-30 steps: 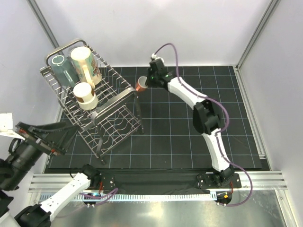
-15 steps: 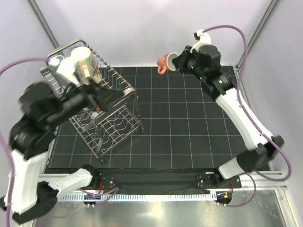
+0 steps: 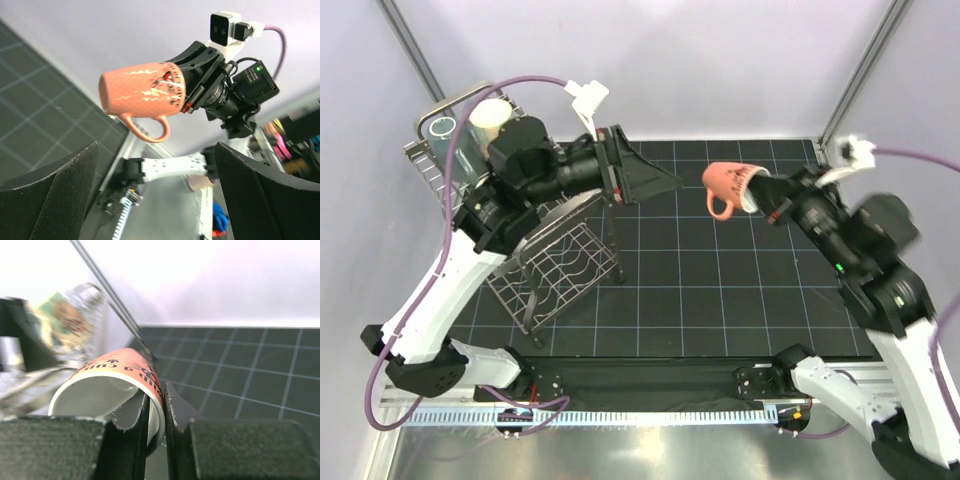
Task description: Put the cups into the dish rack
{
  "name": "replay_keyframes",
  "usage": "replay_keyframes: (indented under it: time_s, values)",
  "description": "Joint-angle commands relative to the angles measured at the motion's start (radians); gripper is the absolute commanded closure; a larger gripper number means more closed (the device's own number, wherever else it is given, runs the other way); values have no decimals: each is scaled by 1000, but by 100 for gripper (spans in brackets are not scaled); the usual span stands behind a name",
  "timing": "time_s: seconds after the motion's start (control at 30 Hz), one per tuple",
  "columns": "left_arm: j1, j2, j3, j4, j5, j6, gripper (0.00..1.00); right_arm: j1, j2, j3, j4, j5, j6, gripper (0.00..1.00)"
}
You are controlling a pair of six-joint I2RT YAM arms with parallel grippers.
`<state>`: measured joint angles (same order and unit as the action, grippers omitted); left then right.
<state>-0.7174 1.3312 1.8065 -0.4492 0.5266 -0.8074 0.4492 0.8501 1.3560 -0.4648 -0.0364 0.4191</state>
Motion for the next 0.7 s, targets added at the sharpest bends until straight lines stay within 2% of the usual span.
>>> replay_keyframes:
  time_s: [0.0, 0.17, 0.3, 0.53, 0.67]
  values:
    - [-95, 2, 33, 155, 15, -52, 6, -4, -84, -17, 69, -14, 101, 96]
    - [-160, 34, 36, 230, 21, -118, 4, -4, -161, -57, 181, -71, 136, 96]
    - [-182, 39, 19, 334, 42, -174, 4, -4, -198, -86, 369, -137, 139, 96]
    - [-201, 22, -47, 526, 69, -243, 2, -6, -184, -107, 521, -207, 181, 96]
    - [-203, 39, -47, 546, 85, -266, 2, -4, -175, -123, 595, -226, 196, 96]
